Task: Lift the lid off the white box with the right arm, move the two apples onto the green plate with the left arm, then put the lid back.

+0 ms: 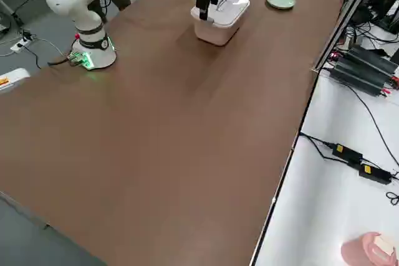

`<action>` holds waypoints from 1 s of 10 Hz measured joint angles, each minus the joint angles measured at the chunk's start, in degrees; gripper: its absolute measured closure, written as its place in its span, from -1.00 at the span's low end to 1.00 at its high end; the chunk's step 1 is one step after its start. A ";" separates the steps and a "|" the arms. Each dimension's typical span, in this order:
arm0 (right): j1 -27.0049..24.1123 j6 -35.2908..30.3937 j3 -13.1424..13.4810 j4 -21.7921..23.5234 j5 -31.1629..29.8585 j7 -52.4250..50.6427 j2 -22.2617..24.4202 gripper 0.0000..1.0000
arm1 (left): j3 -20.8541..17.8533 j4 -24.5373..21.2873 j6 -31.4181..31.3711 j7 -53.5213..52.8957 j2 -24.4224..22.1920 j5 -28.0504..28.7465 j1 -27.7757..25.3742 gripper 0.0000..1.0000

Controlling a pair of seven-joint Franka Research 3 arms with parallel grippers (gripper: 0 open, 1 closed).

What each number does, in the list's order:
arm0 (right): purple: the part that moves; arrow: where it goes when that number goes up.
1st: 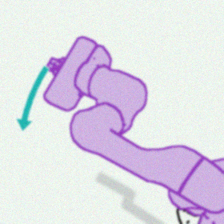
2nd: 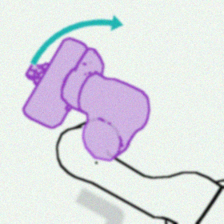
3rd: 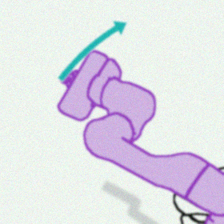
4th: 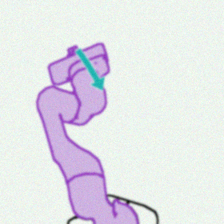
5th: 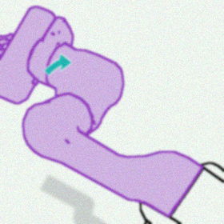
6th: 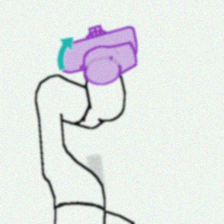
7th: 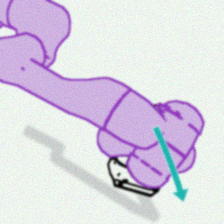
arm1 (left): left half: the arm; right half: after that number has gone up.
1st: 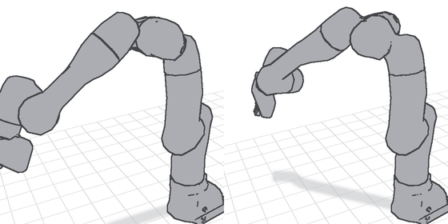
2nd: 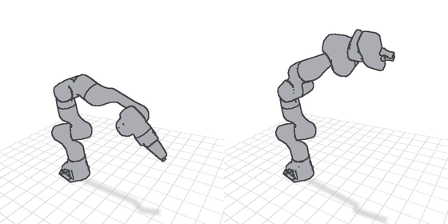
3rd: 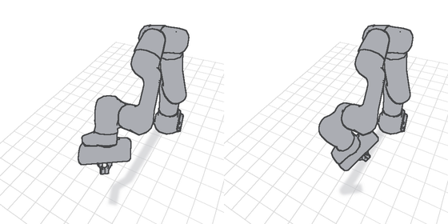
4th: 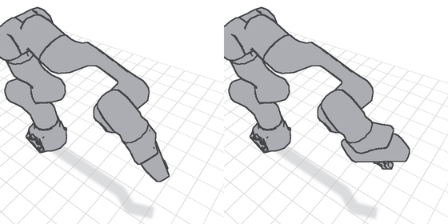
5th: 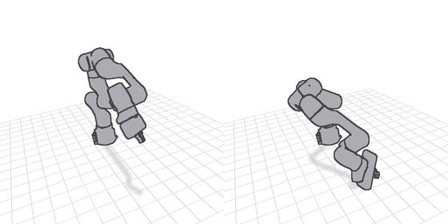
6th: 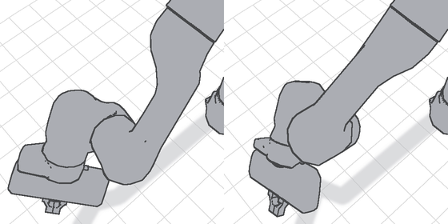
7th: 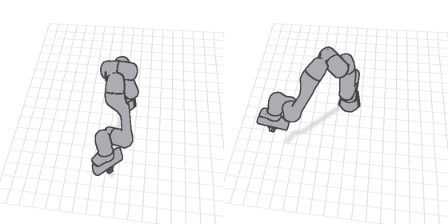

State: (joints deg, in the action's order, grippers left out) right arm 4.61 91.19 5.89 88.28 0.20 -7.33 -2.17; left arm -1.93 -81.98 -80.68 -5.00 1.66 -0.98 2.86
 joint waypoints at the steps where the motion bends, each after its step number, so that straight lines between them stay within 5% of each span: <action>1: 0.01 0.00 0.00 0.00 0.00 0.00 0.00 -1.00 | -0.04 -0.04 0.00 0.03 -0.02 0.00 -0.03 -0.99; 8: 0.80 -1.62 -0.16 0.02 3.92 -3.11 0.00 -1.00 | -0.22 -0.05 -0.13 0.02 -0.63 0.20 -0.37 -0.99; 10: 6.77 -2.52 -0.41 0.07 6.49 -10.23 -0.07 -1.00 | -0.25 -0.04 -0.25 -0.06 -0.65 0.21 -0.41 -0.99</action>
State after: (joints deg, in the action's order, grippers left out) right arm 11.38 88.67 5.48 88.35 6.69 -17.56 -2.24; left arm -2.18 -82.03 -80.93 -5.06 1.01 -0.78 2.44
